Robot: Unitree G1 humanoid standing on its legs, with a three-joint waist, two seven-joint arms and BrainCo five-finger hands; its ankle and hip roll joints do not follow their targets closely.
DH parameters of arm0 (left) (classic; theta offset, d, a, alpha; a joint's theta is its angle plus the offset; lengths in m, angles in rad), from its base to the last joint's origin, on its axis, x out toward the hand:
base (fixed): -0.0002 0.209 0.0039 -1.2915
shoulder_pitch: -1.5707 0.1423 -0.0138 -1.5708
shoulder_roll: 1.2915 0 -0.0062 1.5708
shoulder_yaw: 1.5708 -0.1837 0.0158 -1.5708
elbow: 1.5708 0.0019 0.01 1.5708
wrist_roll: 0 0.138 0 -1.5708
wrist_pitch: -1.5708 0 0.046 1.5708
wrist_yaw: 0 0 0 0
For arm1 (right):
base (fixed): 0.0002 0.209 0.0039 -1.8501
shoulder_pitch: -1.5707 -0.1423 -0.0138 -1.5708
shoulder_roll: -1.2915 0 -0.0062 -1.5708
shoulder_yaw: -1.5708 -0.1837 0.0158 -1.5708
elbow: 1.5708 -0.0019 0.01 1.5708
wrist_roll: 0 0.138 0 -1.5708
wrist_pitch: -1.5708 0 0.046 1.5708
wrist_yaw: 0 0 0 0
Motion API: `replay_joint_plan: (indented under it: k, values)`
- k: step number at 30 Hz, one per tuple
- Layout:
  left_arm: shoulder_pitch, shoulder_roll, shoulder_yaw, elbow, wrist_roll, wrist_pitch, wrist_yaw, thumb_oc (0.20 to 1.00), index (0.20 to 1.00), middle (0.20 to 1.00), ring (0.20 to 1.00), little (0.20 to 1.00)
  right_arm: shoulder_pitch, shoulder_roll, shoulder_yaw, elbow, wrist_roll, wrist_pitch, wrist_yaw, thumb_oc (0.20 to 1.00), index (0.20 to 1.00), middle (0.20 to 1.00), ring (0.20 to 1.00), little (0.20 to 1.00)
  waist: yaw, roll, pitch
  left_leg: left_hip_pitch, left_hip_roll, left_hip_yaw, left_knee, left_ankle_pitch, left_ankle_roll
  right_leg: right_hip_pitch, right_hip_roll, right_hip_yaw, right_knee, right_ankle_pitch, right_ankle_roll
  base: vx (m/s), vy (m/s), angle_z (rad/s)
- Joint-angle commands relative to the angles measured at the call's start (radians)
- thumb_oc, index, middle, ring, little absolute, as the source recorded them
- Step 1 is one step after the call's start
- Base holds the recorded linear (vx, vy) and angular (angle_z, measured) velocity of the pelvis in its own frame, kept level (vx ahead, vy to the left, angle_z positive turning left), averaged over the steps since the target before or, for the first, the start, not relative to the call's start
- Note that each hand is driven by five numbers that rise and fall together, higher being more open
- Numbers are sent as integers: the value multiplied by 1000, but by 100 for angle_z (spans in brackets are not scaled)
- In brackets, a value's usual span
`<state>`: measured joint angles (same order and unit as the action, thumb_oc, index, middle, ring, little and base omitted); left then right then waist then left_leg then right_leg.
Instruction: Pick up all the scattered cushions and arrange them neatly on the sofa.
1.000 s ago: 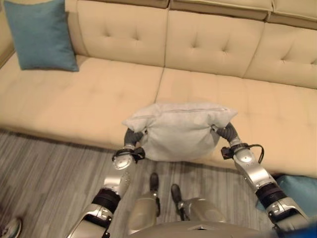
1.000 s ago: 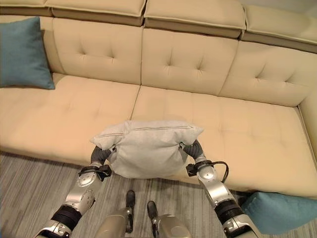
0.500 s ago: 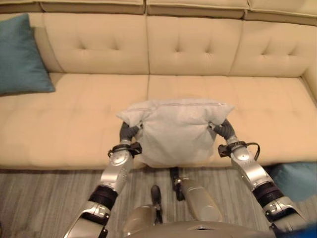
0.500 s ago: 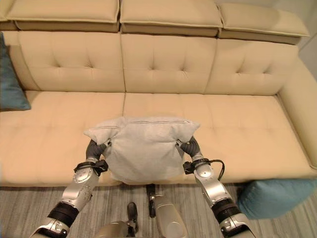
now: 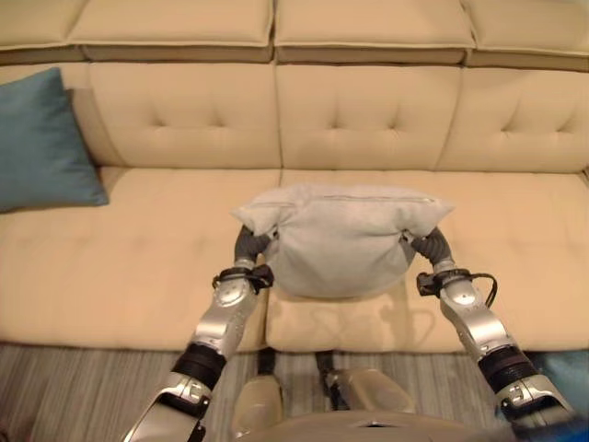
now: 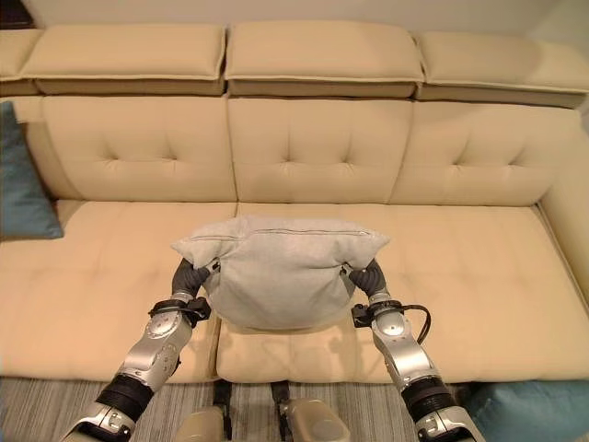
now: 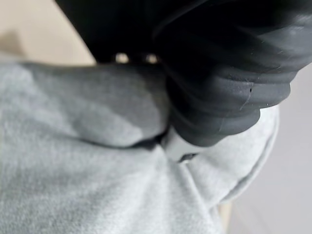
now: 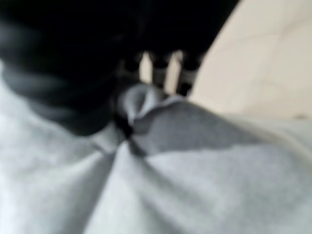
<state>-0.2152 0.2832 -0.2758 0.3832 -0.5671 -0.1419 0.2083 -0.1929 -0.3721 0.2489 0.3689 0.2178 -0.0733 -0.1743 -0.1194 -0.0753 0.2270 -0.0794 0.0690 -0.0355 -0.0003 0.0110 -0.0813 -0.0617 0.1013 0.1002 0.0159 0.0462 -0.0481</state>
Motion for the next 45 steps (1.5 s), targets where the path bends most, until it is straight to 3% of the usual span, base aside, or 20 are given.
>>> replay_joint_plan:
  k: [1,5,6,7,9,16,28,45]
  values:
    - [-42,2,4,-225,22,-105,-19,200,200,200,200,200,-84,42,-17,-123,33,-100,4,200,200,200,200,200,43,5,-59,-31,-39,66,55,4,16,-19,-154,29,52,-37,191,50,317,-34]
    - [-69,36,26,-275,25,-126,15,200,200,200,200,200,-170,58,7,-153,28,-106,-5,200,200,200,200,200,69,-5,-53,-36,-47,119,72,-22,33,-59,-171,38,63,-12,222,-36,157,-69]
    - [-90,66,57,-309,29,-144,48,200,200,200,200,200,-243,83,43,-169,38,-115,-7,200,200,200,200,200,107,-8,-40,-32,-35,165,65,-31,34,-91,-196,-77,71,2,227,-116,120,-154]
    - [-100,77,67,-315,34,-151,58,200,200,200,200,200,-266,86,52,-169,37,-117,-8,200,200,200,200,200,115,-11,-44,-33,-35,177,54,-27,31,-95,-208,-112,56,12,227,-81,79,-167]
    - [-127,90,78,-319,43,-159,79,200,200,200,200,200,-311,79,68,-183,32,-117,-8,200,200,200,200,200,108,-12,-45,-38,-43,164,55,-21,28,-93,-199,-93,47,14,225,28,28,-53]
    - [-324,168,83,-258,90,-172,180,200,200,200,200,200,-559,36,163,-151,47,-101,-31,200,200,200,200,200,133,-10,-53,-37,-53,150,29,-14,21,-60,-221,-152,-31,26,210,47,-6,26]
    - [-658,261,-23,-30,51,-192,254,200,200,200,200,200,-854,-27,227,57,87,-75,-115,200,200,200,200,200,144,-3,8,-158,-50,99,38,27,13,-168,-217,-172,-10,34,208,-33,-28,15]
    - [-860,359,-95,211,53,-183,290,200,200,200,200,200,-1020,-55,273,221,125,-88,-144,200,200,200,200,200,161,-16,71,-305,-47,62,36,58,3,-303,-207,-156,-21,77,216,7,-2,2]
